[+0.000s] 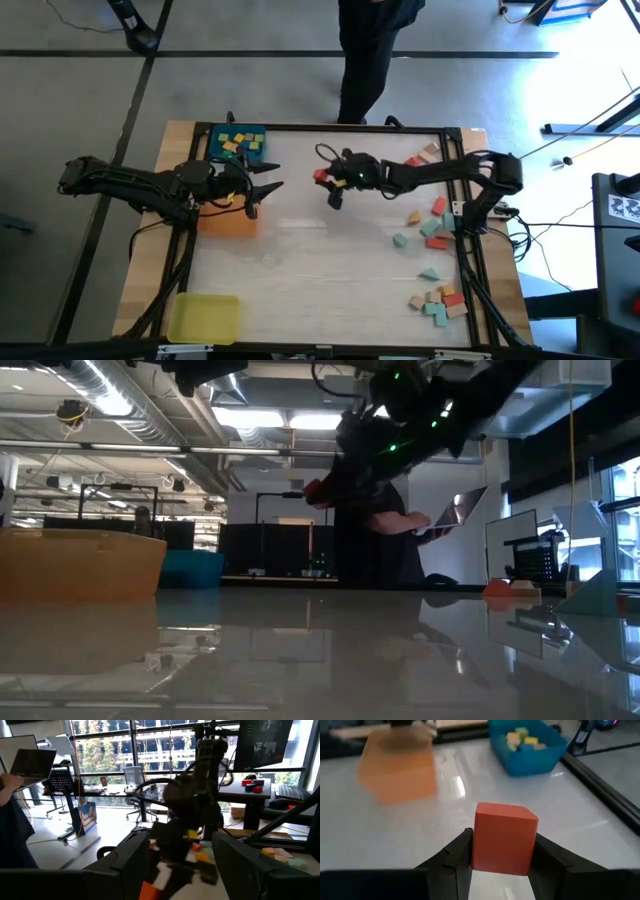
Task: Sort blocks by size
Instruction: Put the red cube block into the blue bin
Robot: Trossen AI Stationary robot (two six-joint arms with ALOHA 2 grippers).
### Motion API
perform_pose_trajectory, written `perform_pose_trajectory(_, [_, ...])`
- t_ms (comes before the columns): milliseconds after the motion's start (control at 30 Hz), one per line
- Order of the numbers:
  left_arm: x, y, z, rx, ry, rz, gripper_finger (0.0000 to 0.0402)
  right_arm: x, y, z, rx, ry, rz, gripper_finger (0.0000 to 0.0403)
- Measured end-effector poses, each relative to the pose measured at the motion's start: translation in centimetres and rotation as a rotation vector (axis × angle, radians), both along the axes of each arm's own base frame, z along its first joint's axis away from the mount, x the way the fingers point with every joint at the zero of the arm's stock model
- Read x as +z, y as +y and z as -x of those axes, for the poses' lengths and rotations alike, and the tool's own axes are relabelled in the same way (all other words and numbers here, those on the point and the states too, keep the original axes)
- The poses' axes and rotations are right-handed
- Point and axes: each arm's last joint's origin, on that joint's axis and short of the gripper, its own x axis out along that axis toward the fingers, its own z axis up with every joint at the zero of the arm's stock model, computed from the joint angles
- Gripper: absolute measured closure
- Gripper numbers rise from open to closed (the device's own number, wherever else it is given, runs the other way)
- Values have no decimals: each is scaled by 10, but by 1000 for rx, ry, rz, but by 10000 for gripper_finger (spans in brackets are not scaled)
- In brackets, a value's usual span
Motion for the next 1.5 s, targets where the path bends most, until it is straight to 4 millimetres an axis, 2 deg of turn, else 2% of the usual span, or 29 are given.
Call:
perform_pose_trajectory(167, [0, 0, 0, 0, 1, -3, 196, -14, -24, -13, 14, -102, -14, 250])
perform_pose_trajectory(300, [0, 0, 0, 0, 2, -4, 196, -21, -40, -29, -5, -103, -18, 250])
perform_pose_trajectory(733, [0, 0, 0, 0, -3, -4, 196, -10, -78, -106, 4, -201, 50, 249])
perform_pose_trajectory(1233, [0, 0, 0, 1, 0, -11, 196, -13, -103, -185, 42, -372, 112, 249])
perform_pose_trajectory(1500, [0, 0, 0, 0, 5, -8, 196, -22, -114, -208, -80, -409, 192, 249])
